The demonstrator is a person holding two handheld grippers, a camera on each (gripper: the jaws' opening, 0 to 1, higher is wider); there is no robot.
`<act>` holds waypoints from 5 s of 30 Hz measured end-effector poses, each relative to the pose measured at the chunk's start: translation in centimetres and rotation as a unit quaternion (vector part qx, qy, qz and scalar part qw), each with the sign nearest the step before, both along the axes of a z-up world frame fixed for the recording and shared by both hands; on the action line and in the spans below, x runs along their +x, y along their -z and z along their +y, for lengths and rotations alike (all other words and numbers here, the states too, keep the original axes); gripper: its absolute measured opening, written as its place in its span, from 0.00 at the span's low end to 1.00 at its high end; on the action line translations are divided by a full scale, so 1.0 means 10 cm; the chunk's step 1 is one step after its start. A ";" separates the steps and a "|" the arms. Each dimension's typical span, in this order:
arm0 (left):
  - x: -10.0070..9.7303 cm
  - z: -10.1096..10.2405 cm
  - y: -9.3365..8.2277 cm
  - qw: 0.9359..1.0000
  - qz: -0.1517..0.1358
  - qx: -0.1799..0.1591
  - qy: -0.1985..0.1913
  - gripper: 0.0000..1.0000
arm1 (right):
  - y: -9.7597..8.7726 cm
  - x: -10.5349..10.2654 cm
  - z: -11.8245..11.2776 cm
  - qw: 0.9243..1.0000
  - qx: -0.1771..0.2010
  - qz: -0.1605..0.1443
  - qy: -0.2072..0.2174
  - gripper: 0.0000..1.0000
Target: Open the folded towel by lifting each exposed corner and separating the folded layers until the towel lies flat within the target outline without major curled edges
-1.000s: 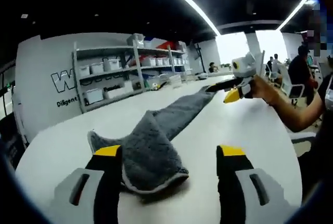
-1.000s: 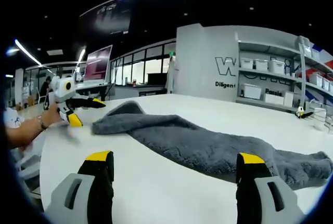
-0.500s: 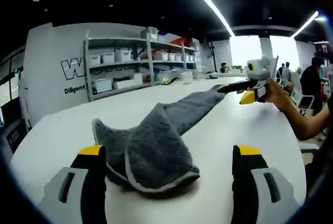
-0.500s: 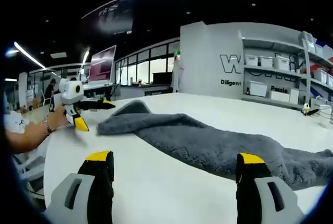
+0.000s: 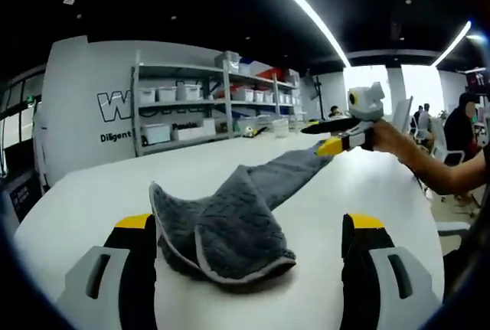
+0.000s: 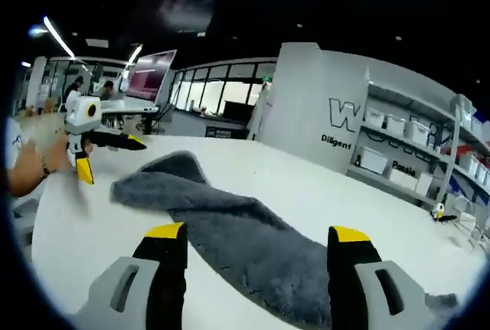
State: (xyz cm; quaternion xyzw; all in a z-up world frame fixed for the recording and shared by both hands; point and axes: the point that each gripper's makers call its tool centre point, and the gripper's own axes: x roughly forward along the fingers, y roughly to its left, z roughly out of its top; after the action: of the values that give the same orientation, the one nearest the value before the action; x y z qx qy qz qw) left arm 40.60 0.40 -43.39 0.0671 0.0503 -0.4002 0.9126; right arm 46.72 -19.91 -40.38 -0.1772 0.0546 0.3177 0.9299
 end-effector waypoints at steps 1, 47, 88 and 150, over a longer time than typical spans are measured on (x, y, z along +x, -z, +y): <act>0.00 -0.01 0.01 1.000 0.001 0.001 0.003 0.99 | 0.01 0.08 0.03 1.000 -0.007 -0.001 0.003 0.63; -0.09 0.07 -0.14 0.999 -0.017 -0.040 0.000 0.99 | 0.09 0.40 0.50 0.962 -0.247 -0.089 -0.069 0.00; -0.04 0.14 -0.17 0.997 -0.004 -0.071 -0.007 0.99 | 0.84 -1.16 0.56 0.959 -0.252 -0.009 -0.131 0.00; -0.04 0.01 0.10 0.997 0.057 -0.039 0.036 0.97 | 0.52 -1.35 -0.71 0.998 0.010 0.047 -0.029 0.99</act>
State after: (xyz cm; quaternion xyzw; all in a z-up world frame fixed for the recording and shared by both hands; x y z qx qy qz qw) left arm 40.22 0.51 -44.40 0.0107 0.0837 -0.4379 0.8951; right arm 33.22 -27.01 -45.55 -0.1542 0.0899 0.3528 0.9185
